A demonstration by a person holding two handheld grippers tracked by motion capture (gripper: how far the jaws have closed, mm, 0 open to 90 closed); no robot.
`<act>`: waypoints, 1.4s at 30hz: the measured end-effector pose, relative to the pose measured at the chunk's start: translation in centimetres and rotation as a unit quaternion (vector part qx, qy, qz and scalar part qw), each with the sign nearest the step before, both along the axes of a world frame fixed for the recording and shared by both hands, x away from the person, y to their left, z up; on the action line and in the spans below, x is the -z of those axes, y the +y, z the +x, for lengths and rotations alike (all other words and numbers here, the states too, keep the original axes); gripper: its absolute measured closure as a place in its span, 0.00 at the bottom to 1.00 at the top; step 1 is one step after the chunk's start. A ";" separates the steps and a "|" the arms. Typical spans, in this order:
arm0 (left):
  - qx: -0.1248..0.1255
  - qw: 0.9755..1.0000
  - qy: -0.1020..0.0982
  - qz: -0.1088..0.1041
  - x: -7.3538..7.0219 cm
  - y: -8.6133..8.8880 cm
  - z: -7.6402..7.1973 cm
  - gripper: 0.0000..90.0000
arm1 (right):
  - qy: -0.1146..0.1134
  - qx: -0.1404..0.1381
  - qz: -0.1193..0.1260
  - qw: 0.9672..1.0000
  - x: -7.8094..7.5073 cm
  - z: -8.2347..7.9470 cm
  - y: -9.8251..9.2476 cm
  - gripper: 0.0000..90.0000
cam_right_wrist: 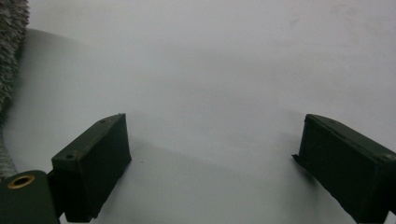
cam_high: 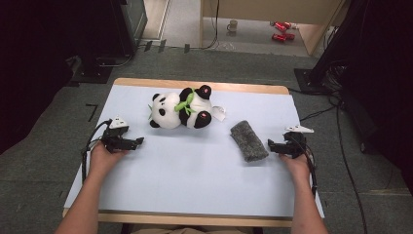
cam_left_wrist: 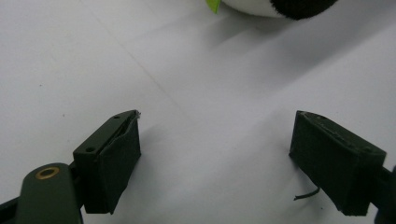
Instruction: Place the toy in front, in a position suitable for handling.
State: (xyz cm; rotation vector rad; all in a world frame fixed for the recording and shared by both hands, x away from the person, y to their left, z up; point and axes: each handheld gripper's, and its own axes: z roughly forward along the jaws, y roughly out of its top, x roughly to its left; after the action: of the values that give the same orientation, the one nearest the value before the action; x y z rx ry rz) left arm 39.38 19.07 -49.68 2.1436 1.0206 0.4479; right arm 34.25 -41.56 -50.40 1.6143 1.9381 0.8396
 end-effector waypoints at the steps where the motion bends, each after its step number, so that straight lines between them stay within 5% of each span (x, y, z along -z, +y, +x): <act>1: 0.000 1.000 0.000 0.001 0.0 0.0 0.0 0.17 | 0.000 0.000 0.000 1.000 0.0 0.0 0.0 0.09; 32: -0.014 1.000 0.001 -0.002 0.0 -0.1 -0.1 0.18 | 0.000 0.000 0.000 1.000 0.0 0.0 0.0 0.09; 42: -0.047 0.998 0.030 -0.017 -0.8 0.0 0.4 0.32 | 0.000 0.000 0.000 1.000 0.0 0.0 0.0 0.09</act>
State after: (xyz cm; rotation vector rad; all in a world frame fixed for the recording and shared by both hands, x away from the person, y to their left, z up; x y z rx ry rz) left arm 39.75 19.05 -48.84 2.0964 1.1578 0.4087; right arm 34.24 -41.55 -50.40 1.6136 1.9376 0.8391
